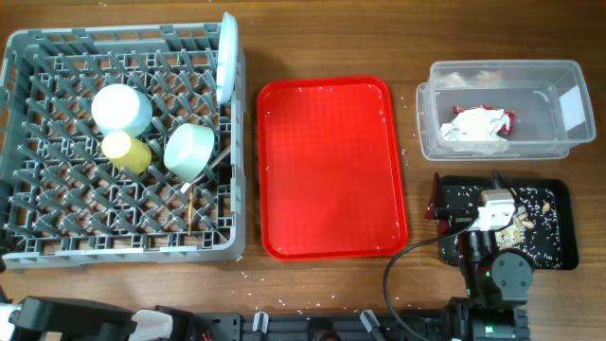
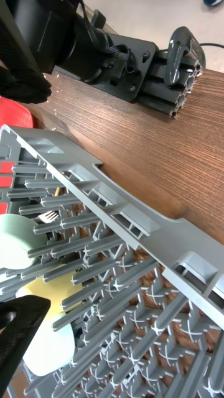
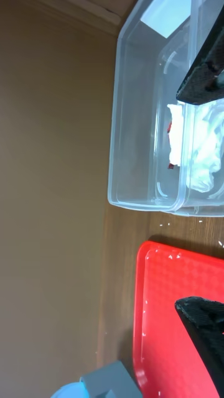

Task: Sort waste into correct bins and load items into the dishwasher rack

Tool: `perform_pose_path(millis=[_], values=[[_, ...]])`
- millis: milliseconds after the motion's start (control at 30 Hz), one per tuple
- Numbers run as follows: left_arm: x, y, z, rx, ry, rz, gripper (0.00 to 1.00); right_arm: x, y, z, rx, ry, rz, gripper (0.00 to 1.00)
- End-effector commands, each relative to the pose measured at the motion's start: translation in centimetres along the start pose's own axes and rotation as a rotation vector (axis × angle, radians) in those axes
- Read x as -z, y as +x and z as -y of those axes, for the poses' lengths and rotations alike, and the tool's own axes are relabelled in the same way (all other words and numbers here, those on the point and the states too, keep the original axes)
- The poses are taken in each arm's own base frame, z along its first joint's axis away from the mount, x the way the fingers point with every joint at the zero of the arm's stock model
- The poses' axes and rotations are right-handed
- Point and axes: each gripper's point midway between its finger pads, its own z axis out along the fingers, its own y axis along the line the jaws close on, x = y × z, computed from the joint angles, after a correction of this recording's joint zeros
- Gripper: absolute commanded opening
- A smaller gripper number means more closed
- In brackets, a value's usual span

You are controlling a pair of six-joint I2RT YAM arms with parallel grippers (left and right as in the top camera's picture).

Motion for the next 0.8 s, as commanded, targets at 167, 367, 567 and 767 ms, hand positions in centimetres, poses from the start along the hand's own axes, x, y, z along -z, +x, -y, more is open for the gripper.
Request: perform_pose_path(millis=[167,367,567,767], values=[[0.3,0.0,0.0,0.011,0.011,0.009,1.0,0.1,-0.2,0.4,-0.023,0.02,0.011,1.0],[0.3,0.0,0.0,0.01,0.011,0.009,1.0,0.1,-0.2,0.4,-0.024,0.019,0.011,1.0],[0.3,-1.6,-1.5,0.012,-0.078,0.095,1.0,0.1,-0.2,0.4,-0.024,0.019,0.011,1.0],[-0.9,1.0,-2.6,-0.105,-0.071,0.178,1.0,0.1,-0.2,0.4,-0.024,0.02,0.011,1.0]])
